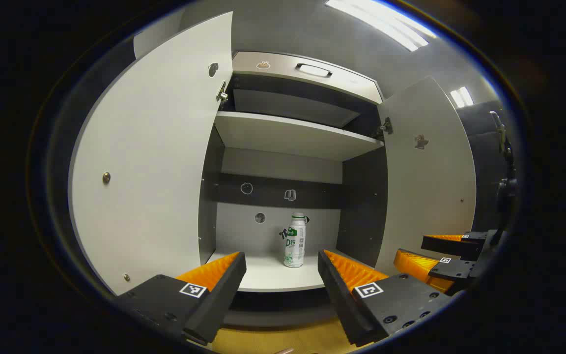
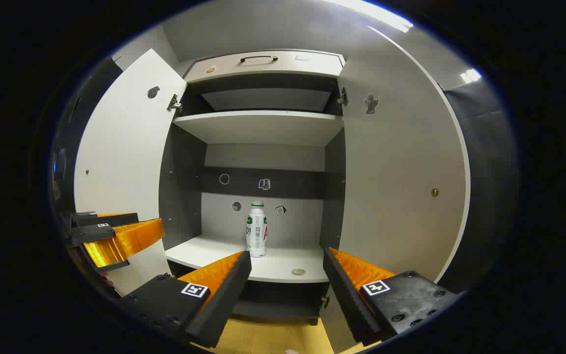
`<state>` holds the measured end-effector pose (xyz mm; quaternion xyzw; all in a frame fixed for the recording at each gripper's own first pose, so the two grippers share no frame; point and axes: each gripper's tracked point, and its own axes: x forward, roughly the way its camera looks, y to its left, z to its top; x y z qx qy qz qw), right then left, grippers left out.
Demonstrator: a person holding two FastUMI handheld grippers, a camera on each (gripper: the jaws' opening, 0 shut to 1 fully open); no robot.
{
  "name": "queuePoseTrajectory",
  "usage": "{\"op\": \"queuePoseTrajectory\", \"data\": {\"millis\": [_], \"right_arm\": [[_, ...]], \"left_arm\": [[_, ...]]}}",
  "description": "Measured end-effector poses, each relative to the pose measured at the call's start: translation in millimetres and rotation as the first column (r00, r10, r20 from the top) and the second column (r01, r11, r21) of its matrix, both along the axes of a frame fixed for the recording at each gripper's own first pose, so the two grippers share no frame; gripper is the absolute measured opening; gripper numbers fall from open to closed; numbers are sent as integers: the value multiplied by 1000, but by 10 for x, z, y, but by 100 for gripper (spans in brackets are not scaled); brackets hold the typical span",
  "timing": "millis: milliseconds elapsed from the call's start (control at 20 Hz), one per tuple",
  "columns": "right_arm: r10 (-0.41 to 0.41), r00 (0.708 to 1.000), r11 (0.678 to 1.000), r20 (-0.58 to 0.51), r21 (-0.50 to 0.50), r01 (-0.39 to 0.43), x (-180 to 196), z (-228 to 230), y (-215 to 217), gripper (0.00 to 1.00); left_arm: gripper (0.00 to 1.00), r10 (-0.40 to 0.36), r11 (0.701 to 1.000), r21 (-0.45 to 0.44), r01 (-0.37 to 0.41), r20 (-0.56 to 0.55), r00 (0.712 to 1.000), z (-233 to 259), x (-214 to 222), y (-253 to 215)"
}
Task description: Grasp the bottle in the cabinet with the left hand and place it on the coaster, then close the right door with the right hand and the left door with the left hand.
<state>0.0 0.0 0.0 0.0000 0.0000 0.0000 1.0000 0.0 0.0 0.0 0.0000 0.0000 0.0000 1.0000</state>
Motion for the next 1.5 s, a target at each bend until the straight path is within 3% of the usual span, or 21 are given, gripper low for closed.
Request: {"op": "queuePoseTrajectory", "data": {"millis": [1050, 1300, 1500], "right_arm": [[-32, 999, 999, 2, -20, 32, -167, 25, 25, 97], [-81, 997, 996, 10, -33, 81, -259, 43, 10, 98], [-101, 995, 993, 2, -52, 101, -309, 6, -12, 98]], "left_arm": [[94, -59, 998, 2, 59, 2, 998, -28, -19, -39], [94, -119, 993, 10, 119, 1, 993, -87, 242, -84], [93, -153, 988, -12, 153, 1, 988, -182, 720, -130]]}}
